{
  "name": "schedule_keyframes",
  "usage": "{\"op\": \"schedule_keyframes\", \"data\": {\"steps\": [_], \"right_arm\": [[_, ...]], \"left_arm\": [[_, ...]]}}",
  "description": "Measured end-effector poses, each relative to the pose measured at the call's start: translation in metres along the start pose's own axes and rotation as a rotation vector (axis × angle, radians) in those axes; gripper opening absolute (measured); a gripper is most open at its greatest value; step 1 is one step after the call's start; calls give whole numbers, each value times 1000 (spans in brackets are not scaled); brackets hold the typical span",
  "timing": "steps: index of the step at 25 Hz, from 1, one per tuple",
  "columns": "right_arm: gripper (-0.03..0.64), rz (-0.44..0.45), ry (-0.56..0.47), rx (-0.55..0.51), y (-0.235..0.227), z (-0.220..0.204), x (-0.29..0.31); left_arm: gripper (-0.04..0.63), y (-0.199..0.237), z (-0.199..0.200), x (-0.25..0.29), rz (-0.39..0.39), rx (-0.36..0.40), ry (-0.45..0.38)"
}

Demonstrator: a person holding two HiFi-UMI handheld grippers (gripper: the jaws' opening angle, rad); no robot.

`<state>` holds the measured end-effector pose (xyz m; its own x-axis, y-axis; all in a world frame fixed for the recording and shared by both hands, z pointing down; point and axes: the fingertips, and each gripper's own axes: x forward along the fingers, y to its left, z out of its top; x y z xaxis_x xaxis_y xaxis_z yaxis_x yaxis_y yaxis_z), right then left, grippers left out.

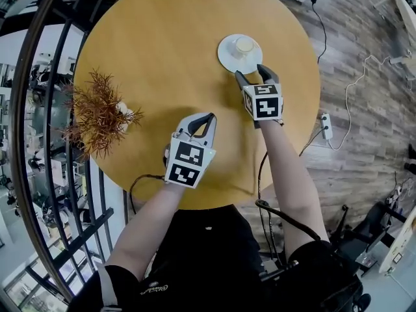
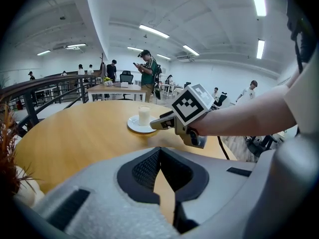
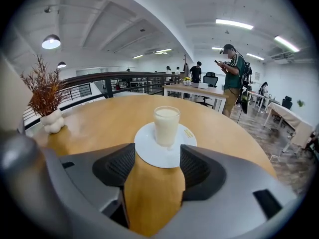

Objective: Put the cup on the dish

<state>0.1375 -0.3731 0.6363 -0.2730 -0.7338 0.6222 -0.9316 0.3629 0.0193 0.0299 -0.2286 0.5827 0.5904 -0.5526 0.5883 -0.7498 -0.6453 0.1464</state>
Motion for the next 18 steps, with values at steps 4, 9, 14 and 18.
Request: {"op": "schedule_keyframes", "data": {"steps": [4, 9, 14, 18], "right_arm": [[270, 14, -55, 12, 12, 10, -33], [247, 39, -147, 28, 30, 43, -88], [225, 50, -219, 40, 38, 49, -129], [209, 71, -270, 97, 45, 55, -169]], "left_arm": [[8, -5, 9, -12, 0, 16, -27], [8, -7, 40, -34, 1, 32, -73], [8, -11, 57, -35, -8, 66, -130], [8, -20, 77, -49, -11, 91, -172]]}}
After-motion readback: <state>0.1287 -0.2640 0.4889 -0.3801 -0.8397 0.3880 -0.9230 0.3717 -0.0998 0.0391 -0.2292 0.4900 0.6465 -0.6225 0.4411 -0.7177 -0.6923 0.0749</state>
